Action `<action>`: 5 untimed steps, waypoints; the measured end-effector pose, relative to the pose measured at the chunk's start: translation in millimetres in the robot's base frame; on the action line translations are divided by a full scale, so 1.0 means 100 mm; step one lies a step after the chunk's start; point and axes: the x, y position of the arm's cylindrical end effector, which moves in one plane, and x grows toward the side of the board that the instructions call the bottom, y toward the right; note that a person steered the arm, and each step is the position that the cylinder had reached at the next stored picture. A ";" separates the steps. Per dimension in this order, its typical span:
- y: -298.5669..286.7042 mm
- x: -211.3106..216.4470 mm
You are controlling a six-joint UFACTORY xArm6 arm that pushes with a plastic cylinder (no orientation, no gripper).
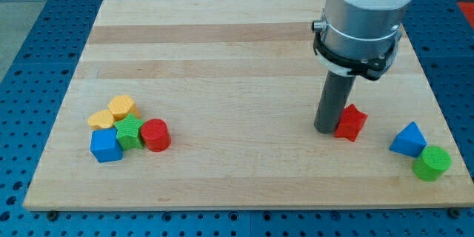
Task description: Point your arm at the yellow heart
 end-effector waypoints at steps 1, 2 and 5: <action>0.06 -0.12; 0.18 -0.14; 0.36 -0.14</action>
